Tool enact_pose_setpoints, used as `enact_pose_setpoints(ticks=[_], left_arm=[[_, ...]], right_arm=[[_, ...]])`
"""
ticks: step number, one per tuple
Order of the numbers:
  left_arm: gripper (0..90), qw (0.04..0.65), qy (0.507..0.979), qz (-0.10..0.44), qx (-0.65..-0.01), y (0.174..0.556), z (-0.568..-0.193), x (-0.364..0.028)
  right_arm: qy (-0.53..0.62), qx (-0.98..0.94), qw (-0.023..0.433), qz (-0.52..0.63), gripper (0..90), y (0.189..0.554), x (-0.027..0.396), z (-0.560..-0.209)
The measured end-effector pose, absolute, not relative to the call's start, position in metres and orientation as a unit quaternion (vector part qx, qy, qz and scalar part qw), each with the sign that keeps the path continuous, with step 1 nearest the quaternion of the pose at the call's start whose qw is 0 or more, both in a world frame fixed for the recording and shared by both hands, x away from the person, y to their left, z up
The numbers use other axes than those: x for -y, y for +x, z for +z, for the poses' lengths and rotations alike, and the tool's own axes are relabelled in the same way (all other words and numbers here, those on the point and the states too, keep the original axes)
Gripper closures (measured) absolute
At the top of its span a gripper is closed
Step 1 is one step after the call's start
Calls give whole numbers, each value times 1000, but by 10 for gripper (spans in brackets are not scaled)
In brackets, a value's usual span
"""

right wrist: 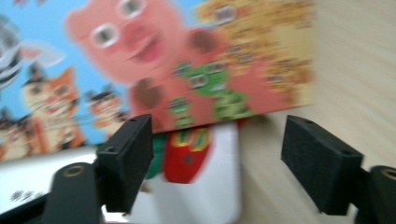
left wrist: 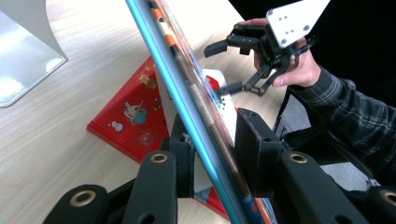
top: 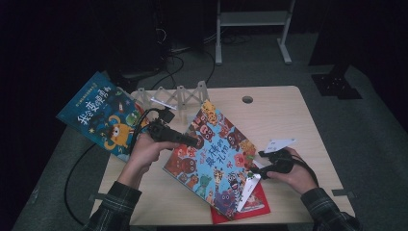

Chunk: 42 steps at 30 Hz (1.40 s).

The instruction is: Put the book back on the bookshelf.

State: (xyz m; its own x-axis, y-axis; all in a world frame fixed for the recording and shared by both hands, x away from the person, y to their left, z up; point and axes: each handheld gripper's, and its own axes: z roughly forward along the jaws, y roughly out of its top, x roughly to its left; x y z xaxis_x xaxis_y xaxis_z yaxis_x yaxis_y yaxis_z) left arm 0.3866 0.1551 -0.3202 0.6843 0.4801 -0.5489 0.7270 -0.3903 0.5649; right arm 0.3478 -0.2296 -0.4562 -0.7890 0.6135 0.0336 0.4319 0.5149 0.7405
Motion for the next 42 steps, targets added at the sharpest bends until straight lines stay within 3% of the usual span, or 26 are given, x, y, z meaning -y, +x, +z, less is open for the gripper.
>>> enact_pose_setpoints(ticks=[10, 33, 42], left_arm=[[724, 397, 834, -133, -359, 387, -300, -151], [793, 370, 870, -96, -312, 382, -254, -140], [795, 357, 881, -54, -306, 374, -239, -138]], right_arm=[[444, -784, 208, 381, 288, 371, 277, -461], [454, -801, 219, 324, 288, 383, 276, -478], [453, -800, 222, 324, 288, 383, 276, -478]])
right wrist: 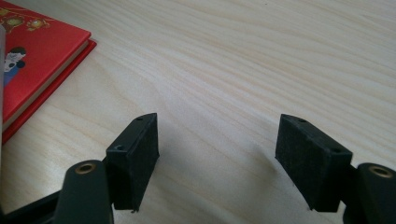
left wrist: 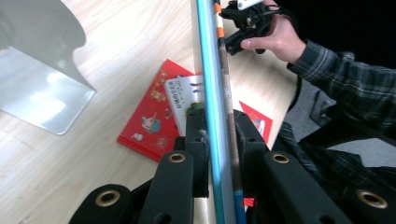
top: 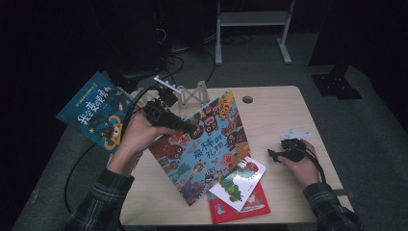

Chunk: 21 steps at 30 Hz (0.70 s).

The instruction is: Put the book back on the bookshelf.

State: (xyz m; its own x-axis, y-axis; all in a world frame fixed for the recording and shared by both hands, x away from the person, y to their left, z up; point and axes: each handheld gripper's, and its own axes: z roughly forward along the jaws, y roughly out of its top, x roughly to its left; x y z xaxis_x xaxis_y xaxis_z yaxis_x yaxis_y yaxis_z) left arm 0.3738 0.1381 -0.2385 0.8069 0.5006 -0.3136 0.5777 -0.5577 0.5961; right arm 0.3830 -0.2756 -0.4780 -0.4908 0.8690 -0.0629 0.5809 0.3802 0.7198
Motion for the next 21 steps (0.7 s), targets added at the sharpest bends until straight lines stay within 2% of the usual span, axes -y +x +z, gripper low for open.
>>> enact_pose_setpoints(ticks=[10, 21], left_arm=[[797, 345, 884, -24, -313, 371, -232, -146], [797, 360, 866, -6, -347, 371, -224, -182]], right_arm=[[467, -790, 237, 319, 287, 384, 280, -477], [509, -758, 247, 324, 217, 394, 294, -484]])
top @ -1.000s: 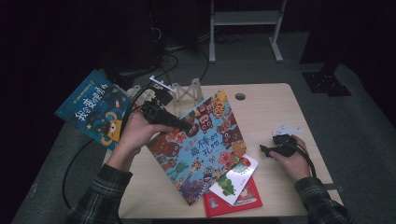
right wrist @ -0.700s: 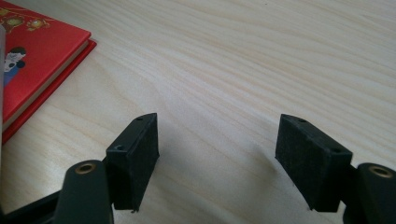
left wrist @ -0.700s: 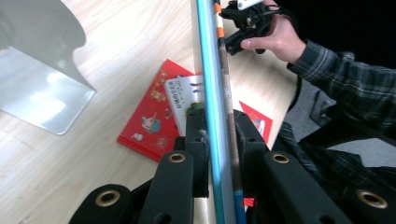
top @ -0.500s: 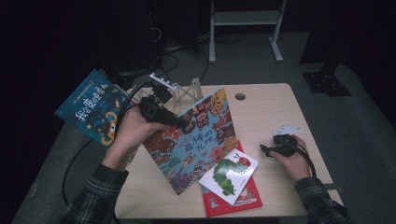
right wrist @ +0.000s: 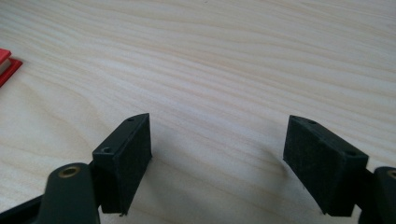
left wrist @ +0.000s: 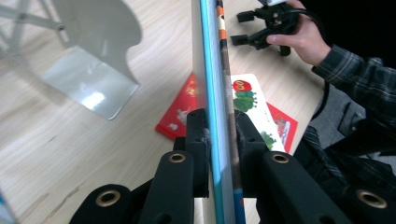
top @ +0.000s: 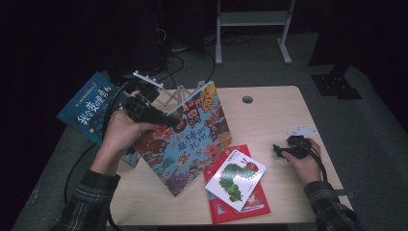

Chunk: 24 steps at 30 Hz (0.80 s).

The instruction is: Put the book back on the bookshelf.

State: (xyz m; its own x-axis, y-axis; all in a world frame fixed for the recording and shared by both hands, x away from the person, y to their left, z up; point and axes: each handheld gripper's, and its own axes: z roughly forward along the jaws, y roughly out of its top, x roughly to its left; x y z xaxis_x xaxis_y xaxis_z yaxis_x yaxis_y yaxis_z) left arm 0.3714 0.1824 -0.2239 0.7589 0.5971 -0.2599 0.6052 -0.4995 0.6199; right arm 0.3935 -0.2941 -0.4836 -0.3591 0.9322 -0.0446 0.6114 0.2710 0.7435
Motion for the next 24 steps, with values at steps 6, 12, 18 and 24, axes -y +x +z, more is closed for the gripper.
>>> enact_pose_setpoints(ticks=[6, 12, 18, 24], left_arm=[[798, 366, 853, 5, -372, 373, -223, -209], [800, 355, 846, 20, -397, 373, -220, -230], [801, 348, 842, 29, -412, 374, -215, -247], [800, 353, 829, 33, -432, 371, -214, -267]], right_arm=[[521, -749, 237, 334, 194, 395, 297, -486], [522, -748, 237, 334, 194, 395, 297, -486], [522, -749, 237, 333, 194, 395, 296, -486], [522, -749, 237, 334, 194, 395, 296, -486]])
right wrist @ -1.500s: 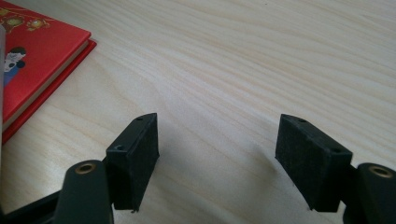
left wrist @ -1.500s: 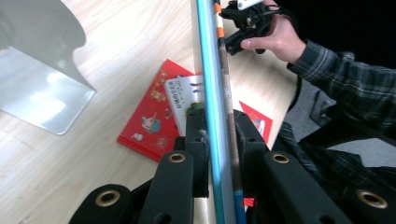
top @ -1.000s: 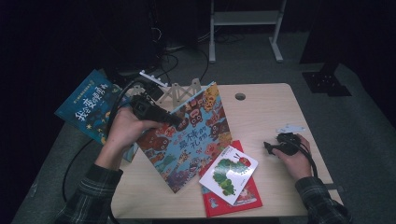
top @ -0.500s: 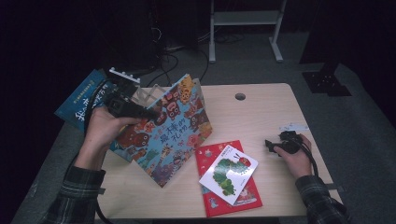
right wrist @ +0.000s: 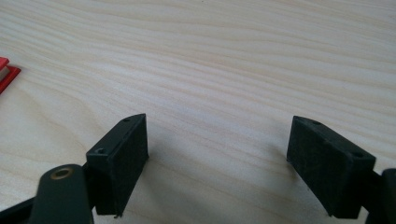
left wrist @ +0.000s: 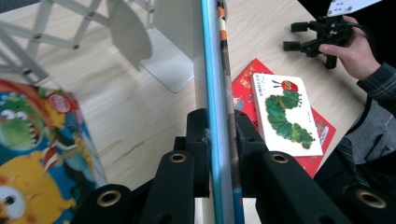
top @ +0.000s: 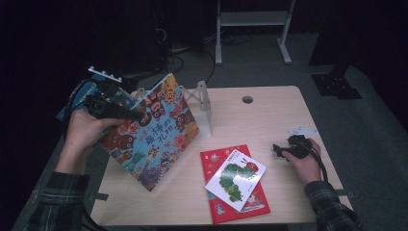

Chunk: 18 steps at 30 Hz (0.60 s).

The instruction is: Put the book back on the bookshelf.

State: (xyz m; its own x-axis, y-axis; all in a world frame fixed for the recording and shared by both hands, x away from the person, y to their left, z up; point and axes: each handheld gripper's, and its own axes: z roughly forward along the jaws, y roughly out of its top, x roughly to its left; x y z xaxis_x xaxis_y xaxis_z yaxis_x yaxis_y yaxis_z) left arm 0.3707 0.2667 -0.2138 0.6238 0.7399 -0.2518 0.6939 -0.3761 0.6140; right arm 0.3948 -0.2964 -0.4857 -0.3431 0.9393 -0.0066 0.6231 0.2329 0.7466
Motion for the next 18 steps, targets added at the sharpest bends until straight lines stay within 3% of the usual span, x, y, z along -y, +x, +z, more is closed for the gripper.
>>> enact_pose_setpoints(ticks=[18], left_arm=[[800, 351, 792, 56, -496, 358, -220, -333]], right_arm=[[522, -748, 238, 334, 194, 395, 295, -486]])
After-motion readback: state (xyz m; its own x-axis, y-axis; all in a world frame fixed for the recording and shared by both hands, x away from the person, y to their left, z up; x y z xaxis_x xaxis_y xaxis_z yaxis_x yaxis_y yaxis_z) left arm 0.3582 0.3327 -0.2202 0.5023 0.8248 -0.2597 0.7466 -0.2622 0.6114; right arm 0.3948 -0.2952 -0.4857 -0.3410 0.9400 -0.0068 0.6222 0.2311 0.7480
